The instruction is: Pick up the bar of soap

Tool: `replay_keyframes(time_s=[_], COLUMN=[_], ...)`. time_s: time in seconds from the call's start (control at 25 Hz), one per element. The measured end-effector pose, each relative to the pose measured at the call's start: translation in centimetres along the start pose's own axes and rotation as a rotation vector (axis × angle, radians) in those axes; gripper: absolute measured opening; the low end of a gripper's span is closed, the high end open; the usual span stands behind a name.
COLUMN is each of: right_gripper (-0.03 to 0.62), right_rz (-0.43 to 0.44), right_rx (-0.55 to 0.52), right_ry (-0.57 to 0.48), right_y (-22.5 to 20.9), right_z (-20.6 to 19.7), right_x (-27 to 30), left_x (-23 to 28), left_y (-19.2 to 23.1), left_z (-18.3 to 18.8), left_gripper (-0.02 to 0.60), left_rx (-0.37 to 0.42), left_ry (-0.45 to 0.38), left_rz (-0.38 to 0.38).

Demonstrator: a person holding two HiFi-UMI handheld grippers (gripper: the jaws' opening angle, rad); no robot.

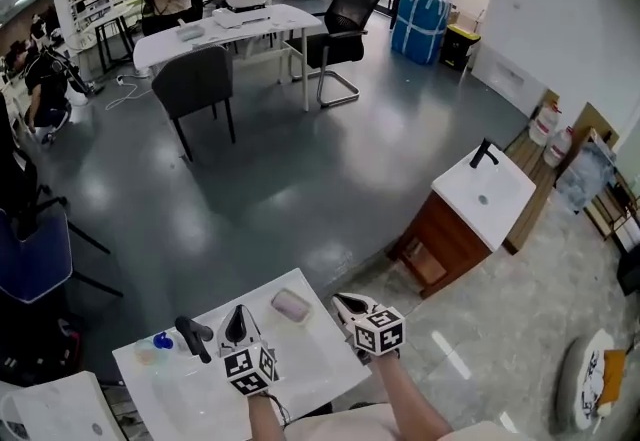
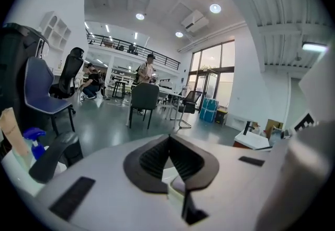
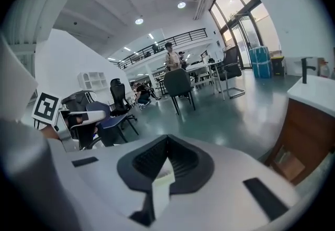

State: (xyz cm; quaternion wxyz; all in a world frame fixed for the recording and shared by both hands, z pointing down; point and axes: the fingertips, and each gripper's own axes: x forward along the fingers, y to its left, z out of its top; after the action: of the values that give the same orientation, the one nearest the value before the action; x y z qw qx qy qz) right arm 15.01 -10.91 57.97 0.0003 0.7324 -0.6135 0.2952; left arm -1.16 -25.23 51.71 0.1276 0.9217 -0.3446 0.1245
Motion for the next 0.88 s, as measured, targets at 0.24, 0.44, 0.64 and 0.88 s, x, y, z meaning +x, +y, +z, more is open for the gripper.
replay_keyframes(time_s=[0.24, 0.44, 0.64, 0.88], right_gripper=[0.005, 0.005, 0.005, 0.005], right_rz=[-0.006, 0.004, 0.016, 0.096], right_rx=[-0.053, -0.050, -0.035, -0.092], right_ry=[0.034, 0.068, 0.086, 0.146], right_y=[-0.1, 0.0, 0.3, 1.1], right_z=[1.4, 0.5, 0.2, -0.9], right_x=[2.8, 3.0, 4.0, 7.1], left_x=[1.8, 1.3, 1.0, 0.8], left_y=[-0.9, -1.8, -2.3, -1.4], left_z=[-1.0, -4.0, -6.1, -8.0], left_gripper=[0.006, 0.008, 0.008, 0.008], left_rx=[-0.052, -0.095, -0.130, -0.117], left_ry=[0.011, 0.057, 0.095, 0.140], left_rz=[-0.067, -0.066, -0.047, 0.009])
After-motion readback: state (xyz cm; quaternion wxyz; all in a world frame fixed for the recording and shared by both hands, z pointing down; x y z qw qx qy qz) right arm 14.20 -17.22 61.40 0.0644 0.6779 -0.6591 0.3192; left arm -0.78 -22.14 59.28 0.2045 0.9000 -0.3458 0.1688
